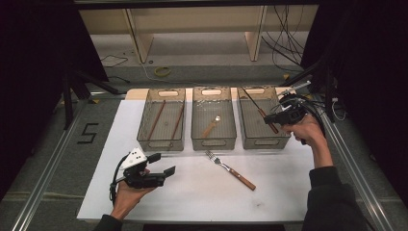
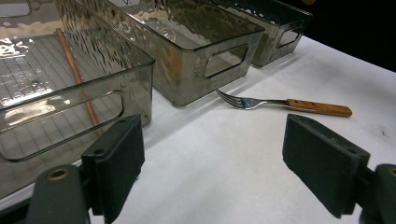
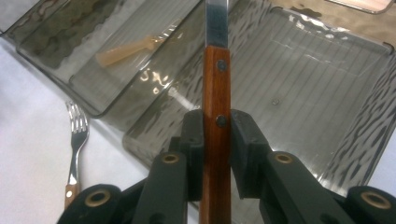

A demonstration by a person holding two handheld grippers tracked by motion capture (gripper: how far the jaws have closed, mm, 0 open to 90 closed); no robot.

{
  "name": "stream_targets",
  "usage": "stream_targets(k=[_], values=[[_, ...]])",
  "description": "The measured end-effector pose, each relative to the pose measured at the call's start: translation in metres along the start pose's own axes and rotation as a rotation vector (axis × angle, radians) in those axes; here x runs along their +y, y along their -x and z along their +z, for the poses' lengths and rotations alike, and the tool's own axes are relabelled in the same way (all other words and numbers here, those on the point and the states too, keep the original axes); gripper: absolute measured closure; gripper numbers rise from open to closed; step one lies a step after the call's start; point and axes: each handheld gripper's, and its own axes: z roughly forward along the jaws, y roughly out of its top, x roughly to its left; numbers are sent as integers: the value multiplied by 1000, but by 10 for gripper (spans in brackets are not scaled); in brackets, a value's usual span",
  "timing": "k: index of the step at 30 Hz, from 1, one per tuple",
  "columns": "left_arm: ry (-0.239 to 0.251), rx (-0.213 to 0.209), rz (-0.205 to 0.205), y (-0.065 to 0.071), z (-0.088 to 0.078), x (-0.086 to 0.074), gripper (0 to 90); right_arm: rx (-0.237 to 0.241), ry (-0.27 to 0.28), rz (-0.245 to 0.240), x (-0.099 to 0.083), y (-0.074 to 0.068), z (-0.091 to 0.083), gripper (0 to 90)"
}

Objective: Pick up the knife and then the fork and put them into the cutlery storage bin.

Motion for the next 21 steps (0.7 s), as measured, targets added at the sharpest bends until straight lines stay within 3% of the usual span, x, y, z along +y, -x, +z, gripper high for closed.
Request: stream_targets(k=[7,21], values=[[-4,-6,22,3,-2,-1,200,-22,-13,38,1,8,8,772],[-1,-8,22,3,-7,-3,200,-57,-28,84,10,14,15,771]])
